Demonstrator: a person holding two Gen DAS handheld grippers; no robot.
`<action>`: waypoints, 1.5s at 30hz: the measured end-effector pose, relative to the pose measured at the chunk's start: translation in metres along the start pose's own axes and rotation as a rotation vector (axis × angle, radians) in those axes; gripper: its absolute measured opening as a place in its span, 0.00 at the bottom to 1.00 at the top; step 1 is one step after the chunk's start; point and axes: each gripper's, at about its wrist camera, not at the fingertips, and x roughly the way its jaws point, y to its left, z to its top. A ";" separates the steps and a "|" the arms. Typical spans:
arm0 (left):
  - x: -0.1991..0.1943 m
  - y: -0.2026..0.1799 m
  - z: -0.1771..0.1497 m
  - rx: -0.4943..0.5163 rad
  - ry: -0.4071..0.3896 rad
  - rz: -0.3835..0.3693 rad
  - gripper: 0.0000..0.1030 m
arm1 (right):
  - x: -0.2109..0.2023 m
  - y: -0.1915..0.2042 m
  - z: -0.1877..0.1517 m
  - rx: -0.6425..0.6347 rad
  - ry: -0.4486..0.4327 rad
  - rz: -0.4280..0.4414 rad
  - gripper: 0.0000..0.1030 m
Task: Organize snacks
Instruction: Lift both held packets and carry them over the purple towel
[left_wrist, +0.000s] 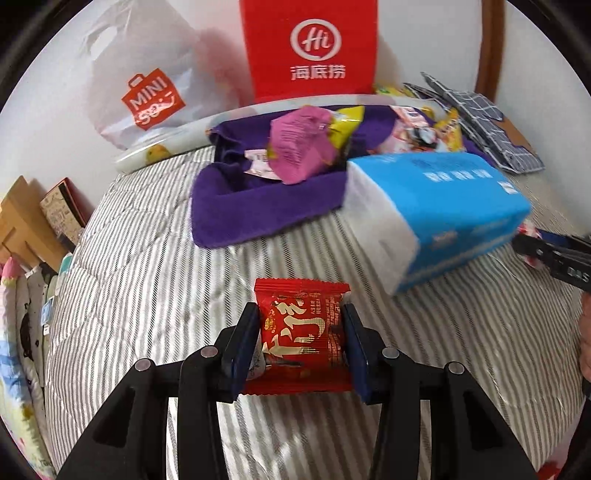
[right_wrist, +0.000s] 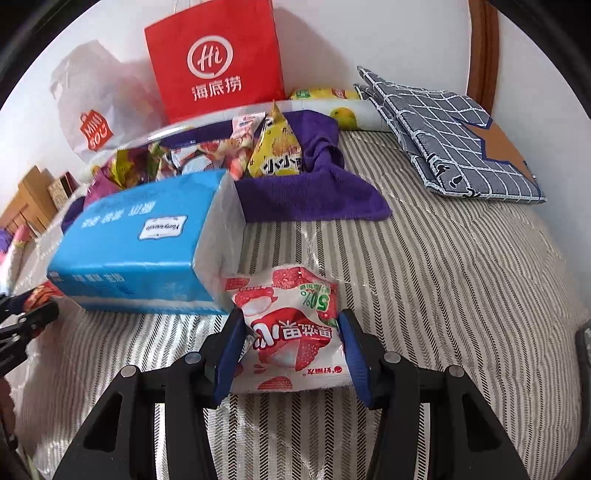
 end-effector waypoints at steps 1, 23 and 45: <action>0.004 0.002 0.003 -0.007 0.001 0.001 0.43 | 0.000 -0.001 0.000 0.003 0.000 0.004 0.48; 0.024 0.011 0.010 -0.098 -0.004 -0.038 0.43 | 0.004 0.007 -0.001 -0.033 0.011 -0.033 0.52; 0.020 0.019 0.010 -0.144 -0.002 -0.105 0.43 | -0.005 -0.012 0.000 0.064 -0.011 0.066 0.46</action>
